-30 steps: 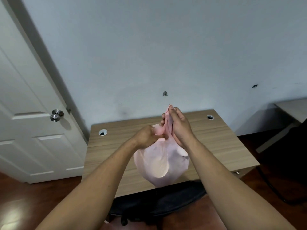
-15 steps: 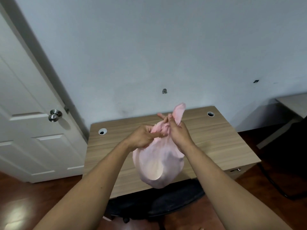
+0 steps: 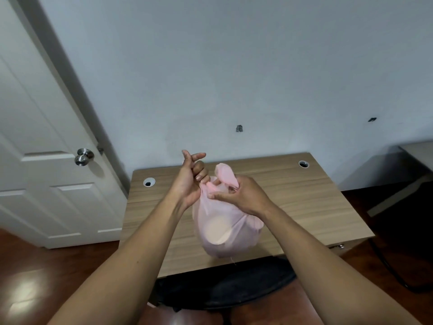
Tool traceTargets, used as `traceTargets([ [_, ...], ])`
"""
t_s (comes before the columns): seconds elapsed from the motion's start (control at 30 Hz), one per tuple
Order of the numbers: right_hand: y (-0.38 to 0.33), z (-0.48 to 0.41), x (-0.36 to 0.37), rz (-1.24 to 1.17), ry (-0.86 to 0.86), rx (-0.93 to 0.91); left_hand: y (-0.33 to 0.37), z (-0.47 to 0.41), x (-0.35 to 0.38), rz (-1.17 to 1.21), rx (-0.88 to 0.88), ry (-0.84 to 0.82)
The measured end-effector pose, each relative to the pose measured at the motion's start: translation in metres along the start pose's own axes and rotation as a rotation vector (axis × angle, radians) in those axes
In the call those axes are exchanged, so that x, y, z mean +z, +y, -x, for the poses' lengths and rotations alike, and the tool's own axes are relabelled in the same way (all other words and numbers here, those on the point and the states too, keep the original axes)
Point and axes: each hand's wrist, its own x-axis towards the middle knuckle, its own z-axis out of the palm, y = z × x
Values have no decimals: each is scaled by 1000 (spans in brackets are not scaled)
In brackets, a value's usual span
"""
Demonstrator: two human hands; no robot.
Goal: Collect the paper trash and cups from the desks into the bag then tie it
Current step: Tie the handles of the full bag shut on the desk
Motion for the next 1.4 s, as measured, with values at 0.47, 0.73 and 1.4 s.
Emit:
traceTargets([
  [0.47,-9,-18,-6,-284,119,160,19,30,-30,-787,16,-246],
  [0.73,-20,-14,3,-410,35,38,-3,21,-8,-547,119,-85],
  [1.4,-1,-28,13,-355,151,336,-20,12,8,-479,-90,-59],
])
